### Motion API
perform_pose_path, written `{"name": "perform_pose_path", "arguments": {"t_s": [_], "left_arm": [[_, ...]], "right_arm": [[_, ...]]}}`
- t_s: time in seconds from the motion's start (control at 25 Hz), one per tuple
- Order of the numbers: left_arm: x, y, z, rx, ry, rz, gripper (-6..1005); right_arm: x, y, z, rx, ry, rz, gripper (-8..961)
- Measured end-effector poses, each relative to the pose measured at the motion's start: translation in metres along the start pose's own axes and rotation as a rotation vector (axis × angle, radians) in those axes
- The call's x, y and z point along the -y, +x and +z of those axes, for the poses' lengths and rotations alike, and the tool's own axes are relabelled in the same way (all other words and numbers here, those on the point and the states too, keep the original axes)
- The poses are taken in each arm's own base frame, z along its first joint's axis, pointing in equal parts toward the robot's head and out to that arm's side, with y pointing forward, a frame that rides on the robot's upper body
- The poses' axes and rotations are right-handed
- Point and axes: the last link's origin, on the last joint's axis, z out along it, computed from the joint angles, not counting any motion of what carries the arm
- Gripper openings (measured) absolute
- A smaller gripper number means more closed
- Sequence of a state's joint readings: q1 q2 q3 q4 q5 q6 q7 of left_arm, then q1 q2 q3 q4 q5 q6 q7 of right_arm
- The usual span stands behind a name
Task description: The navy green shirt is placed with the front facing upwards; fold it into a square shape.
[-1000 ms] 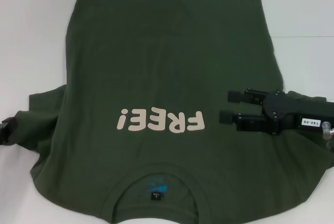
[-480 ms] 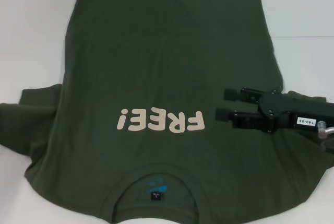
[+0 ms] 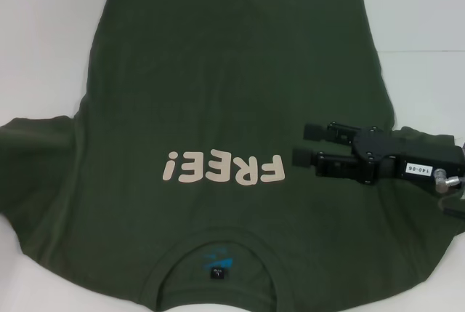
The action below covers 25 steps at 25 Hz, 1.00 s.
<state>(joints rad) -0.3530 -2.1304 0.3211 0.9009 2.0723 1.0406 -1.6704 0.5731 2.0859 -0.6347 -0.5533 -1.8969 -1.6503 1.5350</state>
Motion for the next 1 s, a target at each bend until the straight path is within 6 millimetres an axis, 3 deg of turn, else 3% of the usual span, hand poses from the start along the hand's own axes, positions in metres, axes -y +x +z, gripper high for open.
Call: {"name": "perform_pose_path", "arguments": {"t_s": [0.48, 0.8, 1.0], "left_arm": [[-0.011, 0.019, 0.006, -0.021, -0.053, 0.027, 2], [-0.051, 0.027, -0.005, 0.006, -0.327, -0.063, 1], [-0.085, 0.028, 0.004, 0.021, -0.483, -0.112, 1]], "right_arm": [[0.0, 0.003, 0.003, -0.001, -0.003, 0.02, 884], [0.0, 0.004, 0.003, -0.007, -0.004, 0.016, 884], [0.001, 0.005, 0.004, -0.016, 0.001, 0.013, 883]]}}
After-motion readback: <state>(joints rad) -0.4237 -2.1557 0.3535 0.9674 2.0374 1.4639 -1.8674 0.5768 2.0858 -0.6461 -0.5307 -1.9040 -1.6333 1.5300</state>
